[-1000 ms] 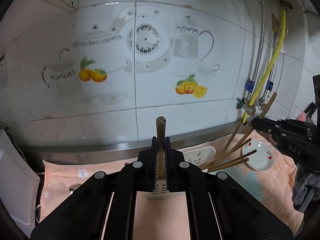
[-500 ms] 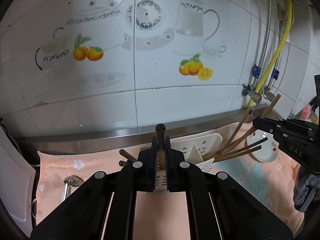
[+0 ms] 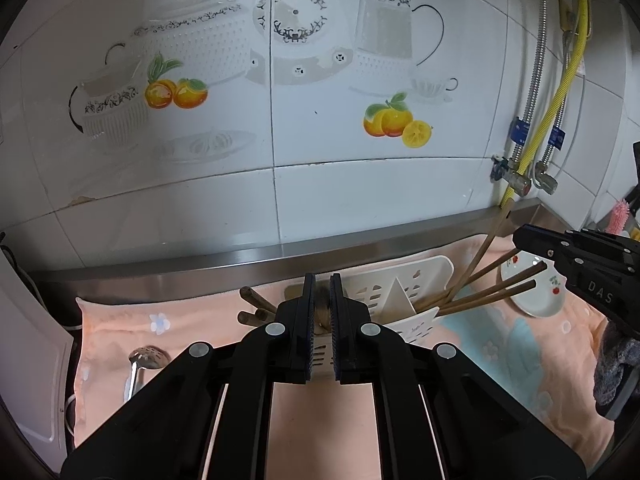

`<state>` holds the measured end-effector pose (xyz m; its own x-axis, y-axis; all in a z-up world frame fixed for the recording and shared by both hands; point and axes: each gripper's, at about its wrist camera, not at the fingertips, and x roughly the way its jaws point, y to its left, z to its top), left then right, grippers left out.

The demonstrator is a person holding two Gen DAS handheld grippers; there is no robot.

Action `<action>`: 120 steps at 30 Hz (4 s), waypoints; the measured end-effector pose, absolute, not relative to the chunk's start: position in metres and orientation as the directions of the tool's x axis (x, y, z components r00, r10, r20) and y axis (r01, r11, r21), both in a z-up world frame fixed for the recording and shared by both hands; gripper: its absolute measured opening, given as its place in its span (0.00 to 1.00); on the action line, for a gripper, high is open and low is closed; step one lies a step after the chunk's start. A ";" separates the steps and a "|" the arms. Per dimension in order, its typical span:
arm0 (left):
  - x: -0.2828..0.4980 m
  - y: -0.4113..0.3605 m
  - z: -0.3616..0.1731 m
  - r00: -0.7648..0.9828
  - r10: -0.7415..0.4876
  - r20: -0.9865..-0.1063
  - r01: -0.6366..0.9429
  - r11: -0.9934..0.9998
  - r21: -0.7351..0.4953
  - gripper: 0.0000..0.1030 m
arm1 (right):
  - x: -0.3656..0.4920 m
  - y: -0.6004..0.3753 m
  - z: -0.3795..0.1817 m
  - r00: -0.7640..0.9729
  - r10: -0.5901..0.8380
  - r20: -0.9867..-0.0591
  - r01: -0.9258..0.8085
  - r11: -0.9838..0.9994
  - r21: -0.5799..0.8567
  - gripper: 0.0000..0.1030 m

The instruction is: Organize utensils

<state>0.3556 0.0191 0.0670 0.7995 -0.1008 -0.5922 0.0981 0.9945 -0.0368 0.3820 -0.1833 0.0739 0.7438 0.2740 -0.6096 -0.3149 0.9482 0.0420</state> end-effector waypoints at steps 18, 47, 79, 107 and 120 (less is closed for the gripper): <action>0.346 0.018 0.073 0.813 -0.082 -0.577 0.087 0.996 -0.018 0.42 | 0.372 -0.188 0.083 0.765 0.269 -0.586 -0.306 0.951 0.037 0.43; 0.302 0.030 0.083 0.833 -0.013 -0.553 0.026 1.000 0.015 0.87 | 0.331 -0.198 0.095 0.791 0.236 -0.565 -0.274 0.962 0.018 0.73; 0.216 0.032 0.063 0.833 0.005 -0.554 0.020 0.999 0.039 0.95 | 0.240 -0.213 0.059 0.796 0.216 -0.565 -0.259 0.966 0.003 0.87; 0.134 0.031 0.008 0.819 -0.017 -0.574 0.029 0.999 0.012 0.95 | 0.153 -0.202 0.013 0.787 0.239 -0.568 -0.281 0.960 0.013 0.89; 0.104 0.025 -0.005 0.821 -0.016 -0.571 0.034 0.999 0.021 0.95 | 0.129 -0.209 -0.014 0.773 0.236 -0.588 -0.267 0.963 0.036 0.89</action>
<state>0.1042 0.0247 -0.0050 0.8207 -0.0159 -0.5711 0.0340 0.9992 0.0211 0.1289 -0.2085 -0.0136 0.7732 0.2364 -0.5885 -0.2671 0.9630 0.0360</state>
